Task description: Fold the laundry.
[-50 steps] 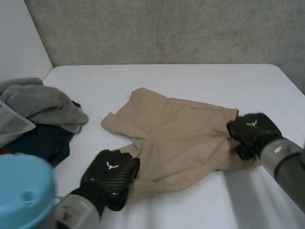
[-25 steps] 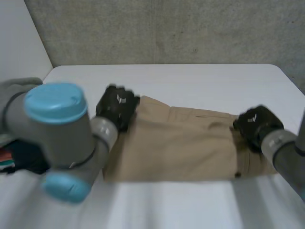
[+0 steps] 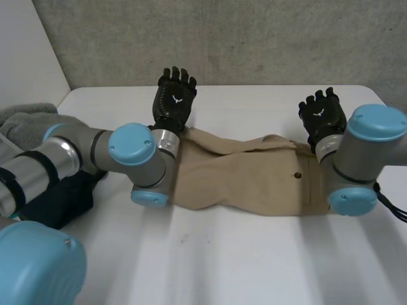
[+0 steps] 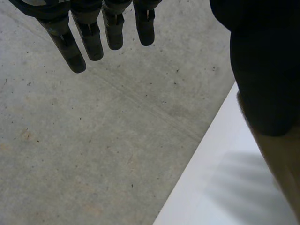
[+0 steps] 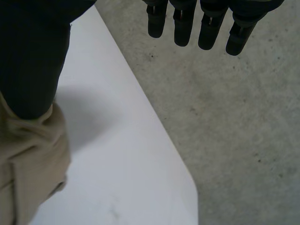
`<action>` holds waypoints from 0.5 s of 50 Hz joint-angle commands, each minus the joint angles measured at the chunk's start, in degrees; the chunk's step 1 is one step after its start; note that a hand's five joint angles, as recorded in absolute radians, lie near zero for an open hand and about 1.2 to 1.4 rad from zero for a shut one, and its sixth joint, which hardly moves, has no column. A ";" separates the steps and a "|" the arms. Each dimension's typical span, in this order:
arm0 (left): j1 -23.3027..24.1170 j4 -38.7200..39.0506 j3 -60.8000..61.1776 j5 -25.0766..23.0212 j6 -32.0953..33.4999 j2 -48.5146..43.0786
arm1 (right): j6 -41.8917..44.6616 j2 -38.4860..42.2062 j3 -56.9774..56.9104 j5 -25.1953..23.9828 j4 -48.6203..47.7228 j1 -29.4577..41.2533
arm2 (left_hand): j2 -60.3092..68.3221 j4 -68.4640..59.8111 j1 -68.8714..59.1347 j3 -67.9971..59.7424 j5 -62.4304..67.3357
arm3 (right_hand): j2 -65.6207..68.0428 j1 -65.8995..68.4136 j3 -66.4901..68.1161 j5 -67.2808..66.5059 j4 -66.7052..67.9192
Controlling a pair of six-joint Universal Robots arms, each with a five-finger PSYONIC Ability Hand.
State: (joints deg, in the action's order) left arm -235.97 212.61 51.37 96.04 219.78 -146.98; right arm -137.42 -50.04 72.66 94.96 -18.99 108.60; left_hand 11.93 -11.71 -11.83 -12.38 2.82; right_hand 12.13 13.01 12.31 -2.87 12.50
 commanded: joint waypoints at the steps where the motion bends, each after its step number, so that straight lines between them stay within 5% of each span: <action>1: -0.71 -0.01 15.41 -0.06 -3.92 11.62 | -10.05 -11.48 8.54 -3.02 14.93 -2.51 | -1.93 1.71 1.83 2.38 -2.82 | -2.13 -3.01 -2.31 2.87 -2.50; 6: -1.68 -0.53 22.54 -0.15 -9.45 17.16 | -15.94 -12.28 12.67 -7.33 24.08 -3.74 | -1.93 1.71 1.83 2.38 -2.82 | -0.70 -1.58 -0.89 1.45 -1.07; 18: -2.21 -0.71 23.69 -0.41 -12.89 19.72 | -17.01 -13.42 16.29 -7.25 9.77 -6.47 | 0.13 -0.36 -0.24 0.32 -0.75 | 0.64 -0.24 0.45 0.11 0.27; 25: -1.16 -7.73 25.97 -0.59 -13.33 20.68 | -17.09 -17.72 17.77 -7.51 18.45 -6.65 | -0.88 0.65 0.77 1.33 -1.76 | 8.21 7.33 8.02 -7.46 7.84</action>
State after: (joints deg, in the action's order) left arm -237.93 210.44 76.04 95.59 206.59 -126.89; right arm -154.41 -64.49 89.69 87.60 -6.91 101.95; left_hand 11.93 -11.71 -11.83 -12.38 2.82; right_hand 13.91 13.74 13.85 -4.25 13.88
